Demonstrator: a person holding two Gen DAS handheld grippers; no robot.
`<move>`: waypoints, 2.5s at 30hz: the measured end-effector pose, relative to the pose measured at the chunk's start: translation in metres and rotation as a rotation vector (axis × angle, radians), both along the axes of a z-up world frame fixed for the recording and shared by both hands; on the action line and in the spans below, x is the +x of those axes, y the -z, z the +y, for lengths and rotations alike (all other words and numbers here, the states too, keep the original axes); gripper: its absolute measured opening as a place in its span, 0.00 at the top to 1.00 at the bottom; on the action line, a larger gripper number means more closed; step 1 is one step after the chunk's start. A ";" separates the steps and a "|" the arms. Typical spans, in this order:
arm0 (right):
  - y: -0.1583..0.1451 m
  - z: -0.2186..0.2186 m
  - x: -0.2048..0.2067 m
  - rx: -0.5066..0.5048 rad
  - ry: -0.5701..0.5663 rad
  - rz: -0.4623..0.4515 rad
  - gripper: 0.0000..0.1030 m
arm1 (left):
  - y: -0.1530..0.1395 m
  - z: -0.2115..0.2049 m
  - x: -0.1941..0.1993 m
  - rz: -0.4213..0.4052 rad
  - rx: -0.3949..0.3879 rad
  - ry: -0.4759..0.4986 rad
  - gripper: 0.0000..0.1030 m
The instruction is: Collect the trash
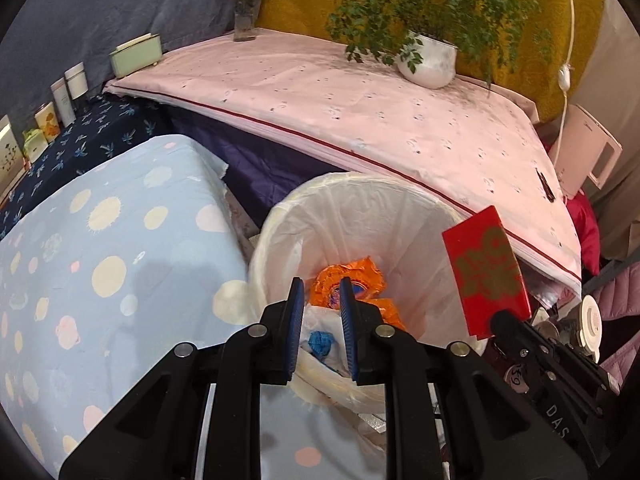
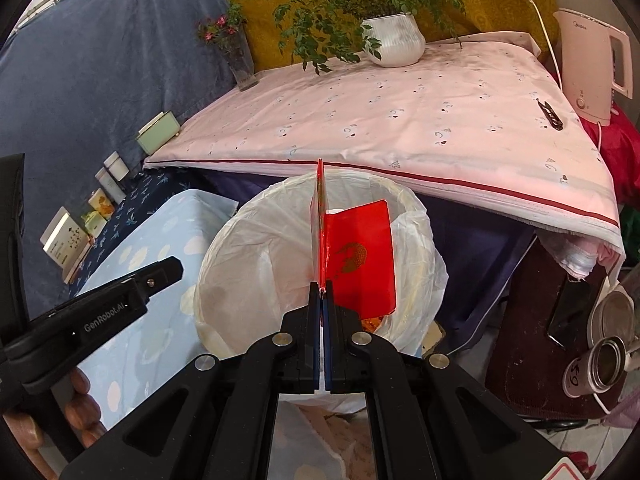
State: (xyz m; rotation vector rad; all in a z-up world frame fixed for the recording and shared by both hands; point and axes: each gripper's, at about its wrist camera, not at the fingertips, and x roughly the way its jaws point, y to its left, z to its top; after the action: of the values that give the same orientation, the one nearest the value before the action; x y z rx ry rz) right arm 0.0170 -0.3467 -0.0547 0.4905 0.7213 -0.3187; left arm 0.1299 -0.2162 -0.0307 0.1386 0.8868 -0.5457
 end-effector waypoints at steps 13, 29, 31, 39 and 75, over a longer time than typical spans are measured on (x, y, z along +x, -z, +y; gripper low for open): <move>-0.004 0.020 0.037 -0.023 -0.070 -0.011 0.92 | 0.009 0.041 0.011 -0.002 0.035 -0.111 0.72; -0.015 0.042 0.034 -0.060 -0.078 -0.001 0.59 | 0.009 0.064 -0.001 -0.031 0.055 -0.153 0.56; -0.015 0.044 0.030 -0.062 -0.079 0.008 0.57 | 0.010 0.064 -0.004 -0.035 0.062 -0.151 0.54; -0.018 0.054 0.015 -0.112 -0.083 0.030 0.47 | 0.010 0.073 -0.019 -0.040 0.068 -0.162 0.46; -0.015 0.081 -0.032 -0.234 -0.114 0.107 0.13 | 0.011 0.105 -0.069 -0.091 0.147 -0.220 0.12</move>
State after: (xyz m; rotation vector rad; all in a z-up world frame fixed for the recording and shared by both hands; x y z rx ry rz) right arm -0.0151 -0.2656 -0.0396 0.2109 0.8014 -0.3196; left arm 0.0610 -0.1112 -0.0413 0.1957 0.8405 -0.2671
